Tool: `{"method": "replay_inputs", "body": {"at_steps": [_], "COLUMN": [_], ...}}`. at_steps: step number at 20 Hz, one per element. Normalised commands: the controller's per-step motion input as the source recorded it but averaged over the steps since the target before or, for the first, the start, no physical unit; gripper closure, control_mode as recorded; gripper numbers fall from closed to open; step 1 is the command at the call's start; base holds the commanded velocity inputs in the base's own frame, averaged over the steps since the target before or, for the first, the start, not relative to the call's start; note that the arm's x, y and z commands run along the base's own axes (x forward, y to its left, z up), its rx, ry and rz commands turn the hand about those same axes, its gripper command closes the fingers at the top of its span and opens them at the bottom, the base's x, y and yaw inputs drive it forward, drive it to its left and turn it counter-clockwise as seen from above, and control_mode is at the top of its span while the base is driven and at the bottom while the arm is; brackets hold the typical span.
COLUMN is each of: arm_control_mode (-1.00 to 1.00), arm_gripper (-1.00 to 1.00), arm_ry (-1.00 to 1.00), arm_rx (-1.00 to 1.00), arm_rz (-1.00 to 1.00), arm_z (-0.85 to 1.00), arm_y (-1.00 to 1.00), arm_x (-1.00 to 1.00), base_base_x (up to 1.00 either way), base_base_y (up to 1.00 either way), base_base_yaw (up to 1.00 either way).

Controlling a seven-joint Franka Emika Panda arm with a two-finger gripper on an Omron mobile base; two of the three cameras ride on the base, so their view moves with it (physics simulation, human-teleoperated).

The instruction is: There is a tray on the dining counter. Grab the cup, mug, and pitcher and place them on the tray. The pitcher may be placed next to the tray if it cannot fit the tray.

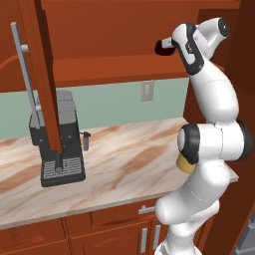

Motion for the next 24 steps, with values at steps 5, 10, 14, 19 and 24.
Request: {"method": "replay_inputs", "body": {"at_steps": [5, 10, 14, 19, 24], "arm_control_mode": [-1.0, -1.0, -1.0, -1.0, -1.0], "arm_gripper": [1.0, 1.0, 1.0, 1.0, 1.0], "arm_ry": [-0.05, -0.05, -0.05, -0.06, -0.03], "arm_rx": [0.0, 0.0, 0.0, 0.0, 0.0], "arm_rz": [-0.03, -0.04, -0.03, -0.02, -0.01], "arm_z": [0.17, 0.02, 0.0, 0.0, 0.0], "arm_y": [0.0, 0.0, 0.03, 0.04, 0.04], "arm_x": [-0.19, -0.26, -0.42, -0.64, -0.72], "base_base_x": [0.0, 0.0, 0.0, 0.0, 0.0], "base_base_y": [0.0, 0.0, 0.0, 0.0, 0.0], "base_base_yaw": [0.0, 0.0, 0.0, 0.0, 0.0]}}
